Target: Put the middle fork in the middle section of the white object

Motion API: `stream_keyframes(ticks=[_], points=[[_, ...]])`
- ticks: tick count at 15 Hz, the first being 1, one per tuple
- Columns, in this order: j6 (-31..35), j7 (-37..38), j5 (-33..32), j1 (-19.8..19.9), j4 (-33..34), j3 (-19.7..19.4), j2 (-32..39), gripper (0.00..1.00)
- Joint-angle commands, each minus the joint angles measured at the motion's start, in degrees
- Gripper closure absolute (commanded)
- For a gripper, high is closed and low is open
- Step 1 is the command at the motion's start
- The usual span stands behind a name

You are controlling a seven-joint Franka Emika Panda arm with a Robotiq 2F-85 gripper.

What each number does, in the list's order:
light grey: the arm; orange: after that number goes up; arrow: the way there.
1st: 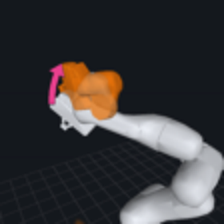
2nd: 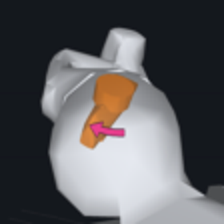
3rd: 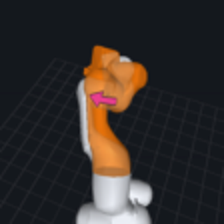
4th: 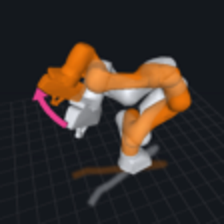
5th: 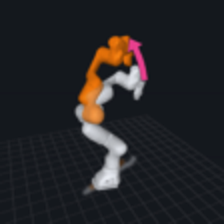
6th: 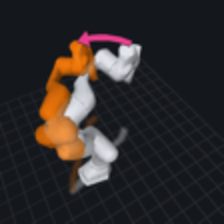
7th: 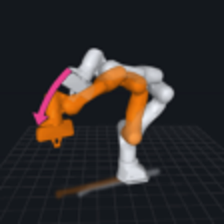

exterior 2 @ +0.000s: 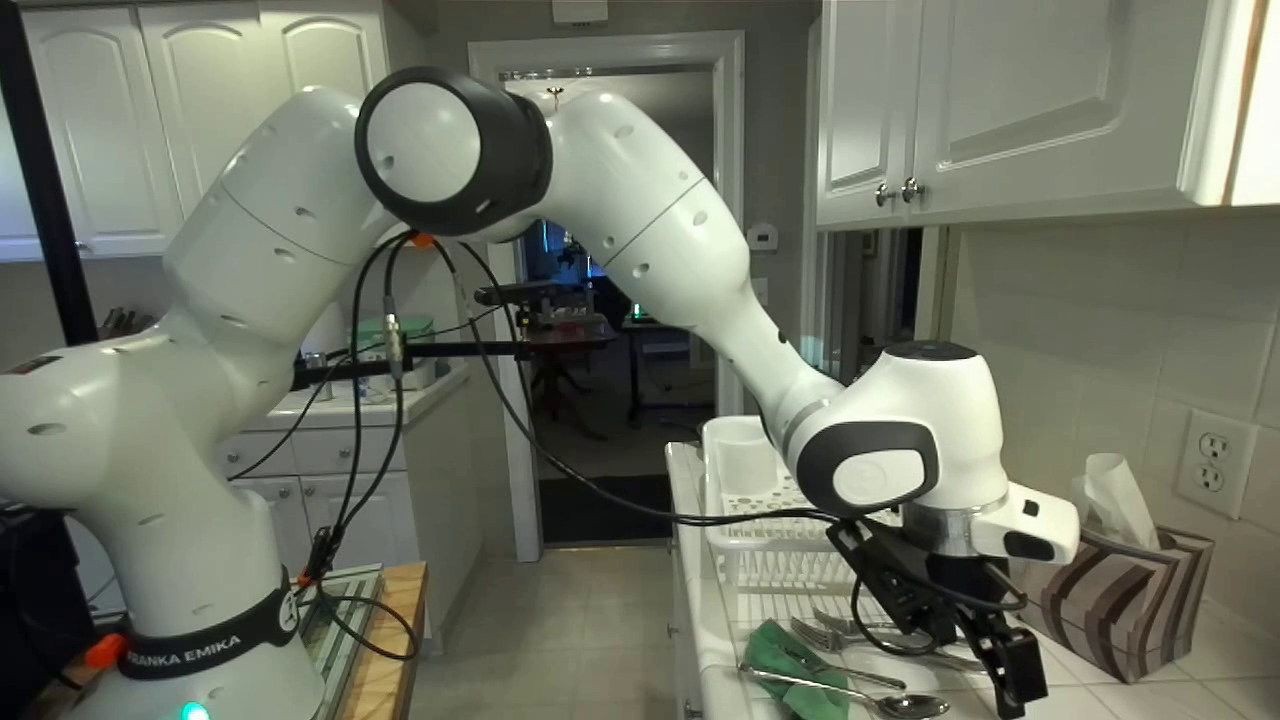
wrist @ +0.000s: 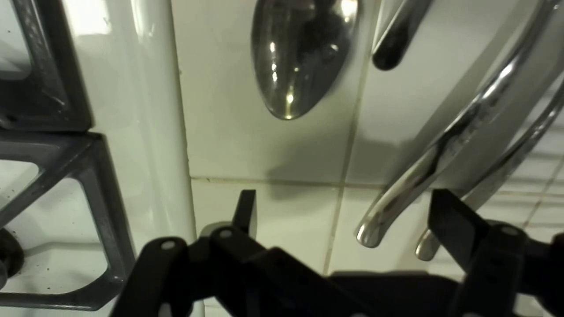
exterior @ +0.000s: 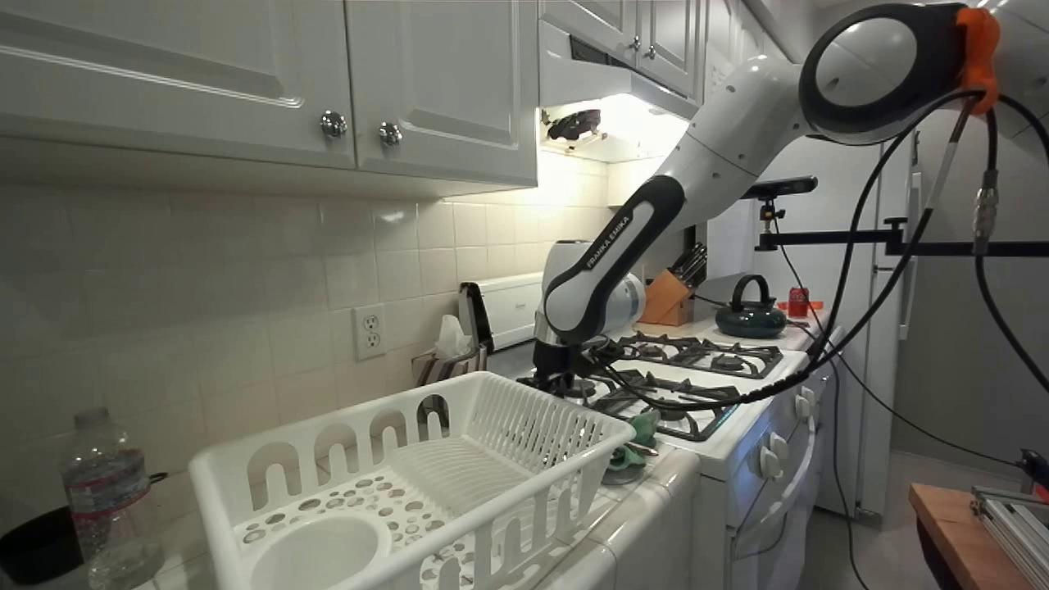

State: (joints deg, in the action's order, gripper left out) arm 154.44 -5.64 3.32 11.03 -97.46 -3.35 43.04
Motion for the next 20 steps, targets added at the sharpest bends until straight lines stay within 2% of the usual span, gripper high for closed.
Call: stream_keyframes(ticks=[1,14,20], points=[[1.1,0.0,0.4,0.5,-1.6,0.9,-0.7,0.0],[1.1,-0.3,-1.5,-0.2,-2.0,-1.0,-0.5,0.0],[0.8,-1.5,-1.4,1.0,-3.5,-1.6,-1.2,0.0]])
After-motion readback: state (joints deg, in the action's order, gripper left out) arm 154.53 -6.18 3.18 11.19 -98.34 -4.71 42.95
